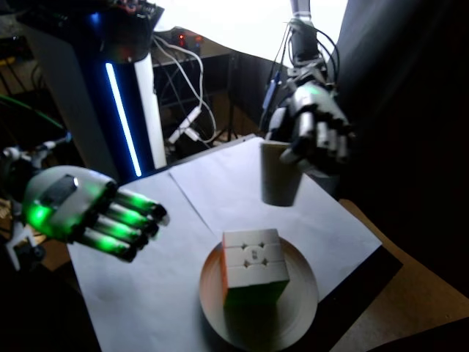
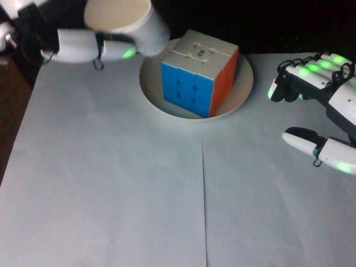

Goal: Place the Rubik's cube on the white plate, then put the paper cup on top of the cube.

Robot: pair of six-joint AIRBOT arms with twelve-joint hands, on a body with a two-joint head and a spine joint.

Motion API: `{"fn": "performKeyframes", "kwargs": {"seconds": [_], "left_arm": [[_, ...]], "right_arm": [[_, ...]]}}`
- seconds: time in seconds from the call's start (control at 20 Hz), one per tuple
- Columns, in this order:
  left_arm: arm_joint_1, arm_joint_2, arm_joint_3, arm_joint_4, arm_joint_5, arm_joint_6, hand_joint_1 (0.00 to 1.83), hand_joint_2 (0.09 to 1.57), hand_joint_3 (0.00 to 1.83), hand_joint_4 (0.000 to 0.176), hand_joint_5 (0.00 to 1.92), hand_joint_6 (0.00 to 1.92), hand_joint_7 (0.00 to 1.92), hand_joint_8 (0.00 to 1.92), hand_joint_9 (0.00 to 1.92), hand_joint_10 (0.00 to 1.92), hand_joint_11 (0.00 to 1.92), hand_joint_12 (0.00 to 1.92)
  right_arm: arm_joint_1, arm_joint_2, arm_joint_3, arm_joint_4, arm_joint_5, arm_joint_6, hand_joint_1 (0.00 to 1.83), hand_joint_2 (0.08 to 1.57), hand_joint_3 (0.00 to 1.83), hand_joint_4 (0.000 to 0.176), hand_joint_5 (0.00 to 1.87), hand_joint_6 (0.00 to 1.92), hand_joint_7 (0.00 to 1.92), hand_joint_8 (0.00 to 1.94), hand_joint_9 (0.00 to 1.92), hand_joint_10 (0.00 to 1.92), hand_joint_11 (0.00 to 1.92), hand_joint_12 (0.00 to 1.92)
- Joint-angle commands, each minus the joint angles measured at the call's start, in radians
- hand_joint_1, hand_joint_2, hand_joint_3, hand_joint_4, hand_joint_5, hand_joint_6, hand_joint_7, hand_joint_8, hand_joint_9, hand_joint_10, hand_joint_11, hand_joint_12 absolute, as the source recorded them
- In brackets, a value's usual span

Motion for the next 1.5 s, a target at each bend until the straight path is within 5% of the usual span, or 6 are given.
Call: {"fn": "performKeyframes", "kwargs": {"seconds": [0.0,0.1,0.35,0.5,0.7,1.45], "left_arm": [[-0.013,-0.009,-0.001,-0.009,-0.111,-0.007,1.11,1.15,0.0,0.088,0.16,1.79,0.21,1.86,0.27,1.92,0.36,1.92],[-0.013,-0.009,-0.001,-0.009,-0.115,-0.009,1.21,1.11,0.0,0.013,0.21,1.77,0.21,1.91,0.28,1.92,0.34,1.92],[-0.016,-0.007,0.004,-0.009,-0.11,-0.01,1.18,1.13,0.0,0.066,0.2,1.74,0.18,1.87,0.26,1.92,0.34,1.92],[-0.033,-0.007,0.006,-0.009,-0.124,-0.01,1.2,1.12,0.0,0.0,0.22,1.72,0.19,1.9,0.3,1.92,0.42,1.92],[-0.047,0.005,0.007,-0.009,-0.127,-0.01,1.07,1.16,0.0,0.051,0.36,1.66,0.26,1.84,0.38,1.92,0.56,1.92],[-0.167,-0.071,0.057,0.052,-0.033,-0.012,1.11,1.16,0.0,0.0,0.24,1.69,0.31,1.85,0.4,1.92,0.55,1.92]], "right_arm": [[0.0,0.002,0.002,-0.012,0.123,0.004,0.85,1.29,0.0,0.0,0.12,1.4,0.31,1.55,0.24,1.66,0.0,1.92],[-0.001,0.002,0.001,-0.012,0.123,0.004,0.79,1.42,0.01,0.001,0.43,1.77,0.27,1.49,0.22,1.7,0.07,1.92],[-0.006,0.002,0.001,-0.012,0.123,0.004,0.85,1.3,0.0,0.0,0.1,1.4,0.28,1.43,0.26,1.67,0.04,1.92],[-0.008,0.002,0.002,-0.012,0.123,0.004,0.89,1.29,0.0,0.0,0.1,1.39,0.21,1.45,0.2,1.71,0.04,1.92],[-0.012,0.0,0.002,-0.008,0.123,0.004,0.79,1.42,0.01,0.005,0.44,1.77,0.26,1.51,0.27,1.71,0.11,1.92],[-0.015,-0.006,0.004,-0.007,0.123,0.004,0.78,1.31,0.0,0.0,0.1,1.38,0.27,1.45,0.27,1.65,0.05,1.92]]}}
